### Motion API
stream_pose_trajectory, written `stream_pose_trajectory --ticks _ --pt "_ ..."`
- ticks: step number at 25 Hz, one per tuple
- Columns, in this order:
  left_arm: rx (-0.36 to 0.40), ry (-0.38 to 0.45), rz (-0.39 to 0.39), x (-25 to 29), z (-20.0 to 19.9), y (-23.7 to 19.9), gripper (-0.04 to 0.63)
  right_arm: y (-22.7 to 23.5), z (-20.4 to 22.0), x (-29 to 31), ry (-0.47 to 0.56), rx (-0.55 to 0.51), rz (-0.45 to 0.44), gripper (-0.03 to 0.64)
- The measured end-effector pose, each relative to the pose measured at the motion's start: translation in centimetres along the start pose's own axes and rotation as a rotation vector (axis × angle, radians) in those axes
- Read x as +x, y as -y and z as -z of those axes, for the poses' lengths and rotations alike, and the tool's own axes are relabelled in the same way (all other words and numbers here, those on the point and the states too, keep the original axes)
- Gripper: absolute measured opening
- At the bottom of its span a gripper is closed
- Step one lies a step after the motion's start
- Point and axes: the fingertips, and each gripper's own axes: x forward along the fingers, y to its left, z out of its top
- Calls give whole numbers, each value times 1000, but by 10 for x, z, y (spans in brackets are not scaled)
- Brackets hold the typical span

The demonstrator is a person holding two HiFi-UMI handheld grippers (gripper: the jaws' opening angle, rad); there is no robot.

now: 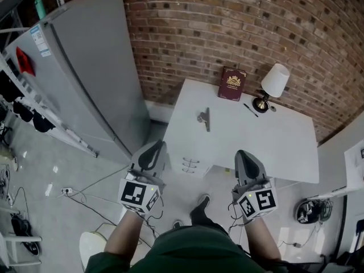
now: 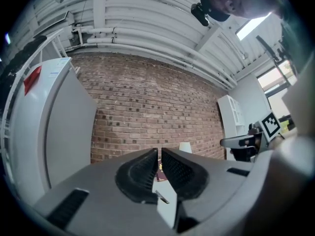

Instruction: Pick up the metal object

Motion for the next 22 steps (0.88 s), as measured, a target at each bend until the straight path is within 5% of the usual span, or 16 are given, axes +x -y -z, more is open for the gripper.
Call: stream_pose_trajectory --ticks 14,22 --pt "-34 -40 -83 124 15 -22 21 93 12 115 -4 52 -122 2" --pt "-61 -52 -72 189 24 -8 21 152 25 136 -19 80 -103 2"
